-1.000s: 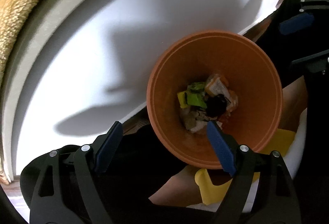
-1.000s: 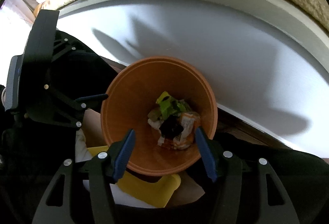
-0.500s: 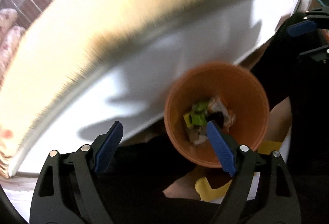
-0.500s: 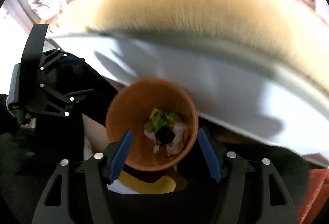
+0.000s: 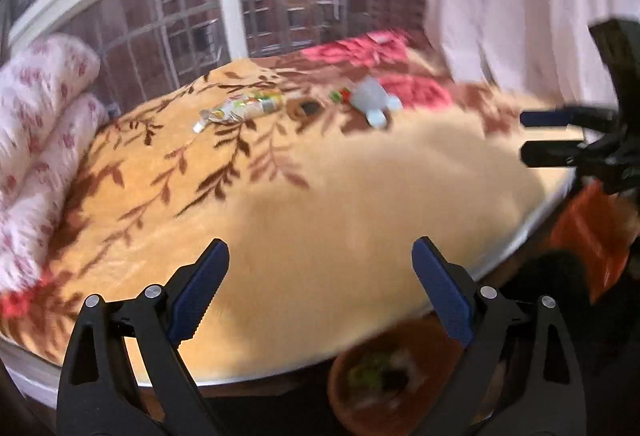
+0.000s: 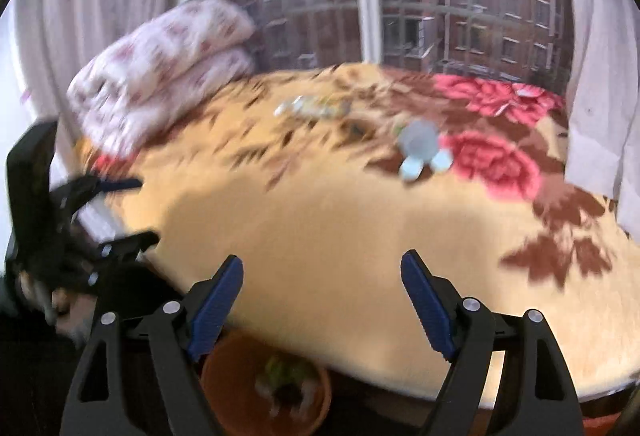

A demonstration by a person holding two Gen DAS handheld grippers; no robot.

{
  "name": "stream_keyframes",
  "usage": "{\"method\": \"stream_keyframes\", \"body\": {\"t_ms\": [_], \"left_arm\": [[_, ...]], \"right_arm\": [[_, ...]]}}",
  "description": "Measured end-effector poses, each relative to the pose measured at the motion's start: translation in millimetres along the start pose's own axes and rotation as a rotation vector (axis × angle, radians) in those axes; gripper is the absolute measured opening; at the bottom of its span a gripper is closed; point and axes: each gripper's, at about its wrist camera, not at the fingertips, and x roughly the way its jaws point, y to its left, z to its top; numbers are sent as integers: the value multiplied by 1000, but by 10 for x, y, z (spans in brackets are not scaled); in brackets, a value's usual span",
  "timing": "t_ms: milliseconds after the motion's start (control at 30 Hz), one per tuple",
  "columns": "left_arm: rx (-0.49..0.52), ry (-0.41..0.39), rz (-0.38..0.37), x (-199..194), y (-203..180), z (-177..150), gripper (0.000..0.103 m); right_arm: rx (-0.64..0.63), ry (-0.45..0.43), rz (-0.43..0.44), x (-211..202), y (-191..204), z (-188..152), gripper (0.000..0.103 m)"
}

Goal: Collect trash
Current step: 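Grasp the pale blue cup with the right tool while the left tool grasps the brown cup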

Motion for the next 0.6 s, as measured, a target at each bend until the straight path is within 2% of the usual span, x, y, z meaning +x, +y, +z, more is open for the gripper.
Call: {"method": "stream_keyframes", "body": {"t_ms": [133,267,433,600], "left_arm": [[-92,-7,17,273,161,205,90],[-138,26,63,524,229,271,90],[-122,66,66,754,208,239,90],[-134,89,42,888,231,246,90]], "right_arm": [[21,-51,-88,360,-281,441,82],[17,-37,-175,850,-515,752,84],[7,41,-231,1504,-787,999,85],[-23,115,-225,2024,-975,1134,90]]}}
